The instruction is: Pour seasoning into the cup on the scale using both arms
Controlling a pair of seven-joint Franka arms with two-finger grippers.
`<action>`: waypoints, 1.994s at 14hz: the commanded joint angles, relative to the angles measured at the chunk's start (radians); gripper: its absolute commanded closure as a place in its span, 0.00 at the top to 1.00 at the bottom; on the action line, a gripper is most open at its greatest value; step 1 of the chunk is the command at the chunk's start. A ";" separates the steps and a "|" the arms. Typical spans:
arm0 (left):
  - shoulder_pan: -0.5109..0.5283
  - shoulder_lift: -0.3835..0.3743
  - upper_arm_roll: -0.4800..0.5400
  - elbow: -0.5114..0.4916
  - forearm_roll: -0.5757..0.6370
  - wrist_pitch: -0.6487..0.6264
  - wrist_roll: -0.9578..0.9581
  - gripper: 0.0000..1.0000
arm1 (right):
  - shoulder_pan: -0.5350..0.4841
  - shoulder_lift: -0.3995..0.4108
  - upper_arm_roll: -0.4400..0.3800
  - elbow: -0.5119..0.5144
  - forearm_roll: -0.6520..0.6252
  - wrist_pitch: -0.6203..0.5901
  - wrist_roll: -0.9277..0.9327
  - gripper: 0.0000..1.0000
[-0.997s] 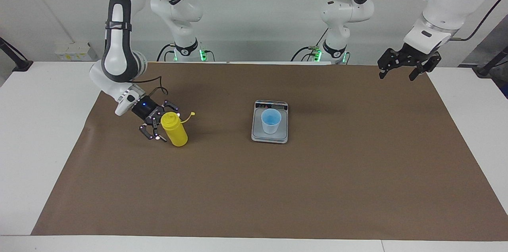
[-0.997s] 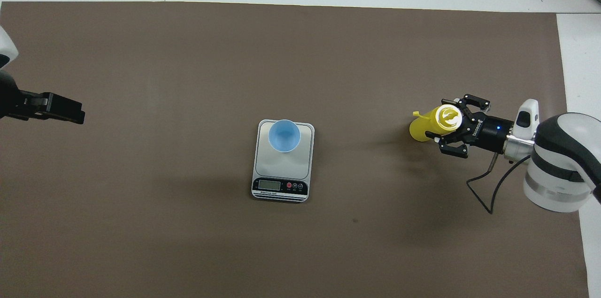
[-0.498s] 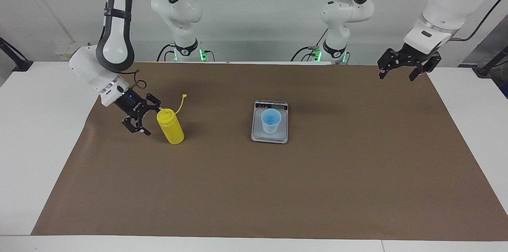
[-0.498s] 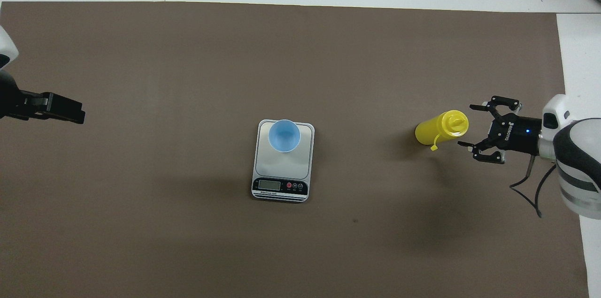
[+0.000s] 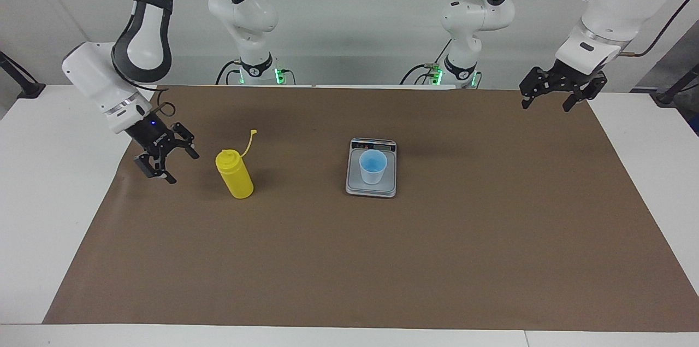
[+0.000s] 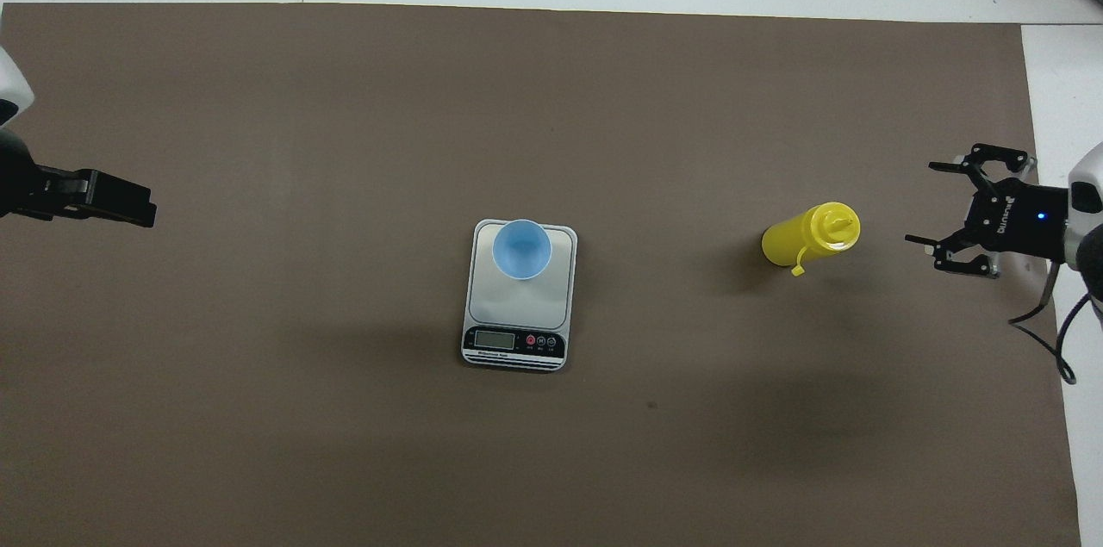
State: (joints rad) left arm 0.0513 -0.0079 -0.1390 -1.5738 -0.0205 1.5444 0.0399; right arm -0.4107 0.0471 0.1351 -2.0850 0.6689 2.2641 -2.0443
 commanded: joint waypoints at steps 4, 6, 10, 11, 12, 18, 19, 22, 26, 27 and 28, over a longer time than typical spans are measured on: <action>0.007 -0.021 -0.005 -0.031 0.013 0.025 0.038 1.00 | 0.044 -0.088 0.026 0.079 -0.297 -0.067 0.391 1.00; 0.007 -0.021 -0.004 -0.031 0.013 0.025 0.038 1.00 | 0.062 -0.104 0.029 0.103 -0.371 -0.115 0.543 1.00; 0.007 -0.021 -0.004 -0.031 0.014 0.023 0.038 1.00 | 0.188 -0.101 0.028 0.192 -0.518 -0.192 0.949 1.00; 0.007 -0.021 -0.004 -0.029 0.019 0.019 0.043 1.00 | 0.216 -0.099 0.028 0.212 -0.543 -0.211 1.075 1.00; 0.007 -0.021 -0.004 -0.029 0.019 0.017 0.060 1.00 | 0.252 -0.093 0.029 0.242 -0.563 -0.244 1.207 1.00; 0.001 -0.020 -0.005 -0.029 0.056 0.019 0.083 1.00 | 0.339 -0.040 0.029 0.425 -0.658 -0.406 1.806 1.00; -0.001 -0.020 -0.005 -0.029 0.051 0.023 0.078 1.00 | 0.340 -0.026 0.029 0.463 -0.675 -0.446 1.890 1.00; 0.001 -0.020 -0.005 -0.029 0.040 0.028 0.071 1.00 | 0.366 0.005 0.029 0.548 -0.716 -0.572 2.162 1.00; -0.001 -0.020 -0.005 -0.031 0.040 0.028 0.069 1.00 | 0.365 -0.007 0.035 0.516 -0.700 -0.630 2.294 1.00; -0.001 -0.020 -0.005 -0.031 0.040 0.026 0.069 1.00 | 0.356 -0.018 0.034 0.490 -0.700 -0.637 2.291 1.00; -0.001 -0.020 -0.005 -0.031 0.040 0.026 0.069 1.00 | 0.354 -0.033 0.034 0.461 -0.698 -0.638 2.288 1.00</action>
State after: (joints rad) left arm 0.0512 -0.0079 -0.1434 -1.5747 0.0155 1.5477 0.1065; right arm -0.0442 0.0343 0.1614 -1.5836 -0.0210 1.6350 0.2230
